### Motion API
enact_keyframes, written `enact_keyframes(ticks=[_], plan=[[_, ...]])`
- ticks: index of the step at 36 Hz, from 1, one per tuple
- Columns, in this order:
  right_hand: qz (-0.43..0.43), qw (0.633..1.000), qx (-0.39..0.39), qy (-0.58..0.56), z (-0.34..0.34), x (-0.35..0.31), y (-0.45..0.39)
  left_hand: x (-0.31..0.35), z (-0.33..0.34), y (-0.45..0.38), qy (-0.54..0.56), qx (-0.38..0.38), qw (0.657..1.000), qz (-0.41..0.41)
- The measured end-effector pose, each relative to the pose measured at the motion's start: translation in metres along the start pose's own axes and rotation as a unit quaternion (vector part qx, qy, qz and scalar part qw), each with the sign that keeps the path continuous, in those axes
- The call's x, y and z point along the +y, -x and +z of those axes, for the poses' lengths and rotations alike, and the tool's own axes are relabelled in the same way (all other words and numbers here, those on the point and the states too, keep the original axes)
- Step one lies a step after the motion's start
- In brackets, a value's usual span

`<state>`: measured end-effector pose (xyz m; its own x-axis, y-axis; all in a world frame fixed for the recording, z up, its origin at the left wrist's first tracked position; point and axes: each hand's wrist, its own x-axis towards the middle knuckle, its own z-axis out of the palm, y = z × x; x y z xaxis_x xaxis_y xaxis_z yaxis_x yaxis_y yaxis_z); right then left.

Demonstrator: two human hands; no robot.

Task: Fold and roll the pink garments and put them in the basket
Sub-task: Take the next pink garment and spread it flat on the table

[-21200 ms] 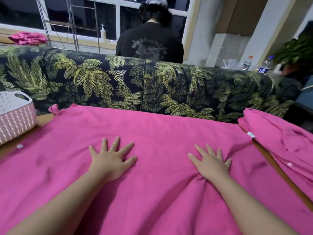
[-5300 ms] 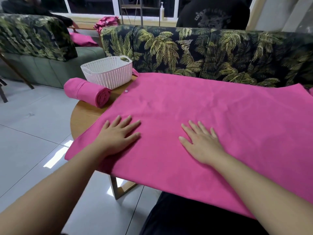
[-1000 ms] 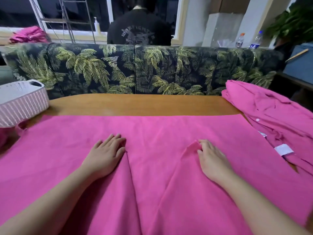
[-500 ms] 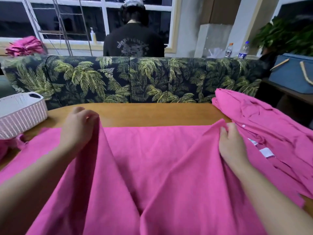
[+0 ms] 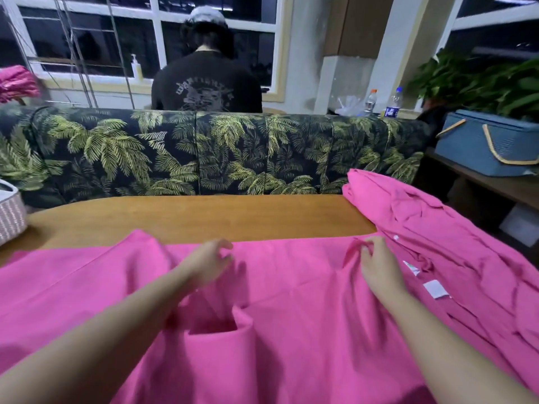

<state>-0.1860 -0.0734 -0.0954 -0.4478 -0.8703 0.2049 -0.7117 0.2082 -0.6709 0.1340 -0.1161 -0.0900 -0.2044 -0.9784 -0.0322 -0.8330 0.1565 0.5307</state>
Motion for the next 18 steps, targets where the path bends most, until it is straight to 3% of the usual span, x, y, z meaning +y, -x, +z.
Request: enact_keyframes(ticks=[6,9,13,15,18], plan=[[-0.040,0.999,0.037,0.000,-0.013,0.007,-0.011,0.065,0.055,-0.006,0.020,-0.134,0.985,0.109],[-0.037,0.997,0.061,0.010,-0.025,0.010,-0.024,0.087,0.059,-0.012,0.024,-0.190,0.978,0.085],[-0.021,0.995,0.098,0.027,-0.043,0.018,-0.051,0.093,0.042,-0.028,-0.060,-0.275,0.957,0.075],[-0.017,0.993,0.105,0.043,-0.050,0.024,-0.064,0.096,0.025,-0.037,-0.037,-0.275,0.959,0.061],[-0.012,0.993,0.098,0.066,-0.054,0.030,-0.081,0.106,0.004,-0.059,-0.013,-0.174,0.983,0.056]])
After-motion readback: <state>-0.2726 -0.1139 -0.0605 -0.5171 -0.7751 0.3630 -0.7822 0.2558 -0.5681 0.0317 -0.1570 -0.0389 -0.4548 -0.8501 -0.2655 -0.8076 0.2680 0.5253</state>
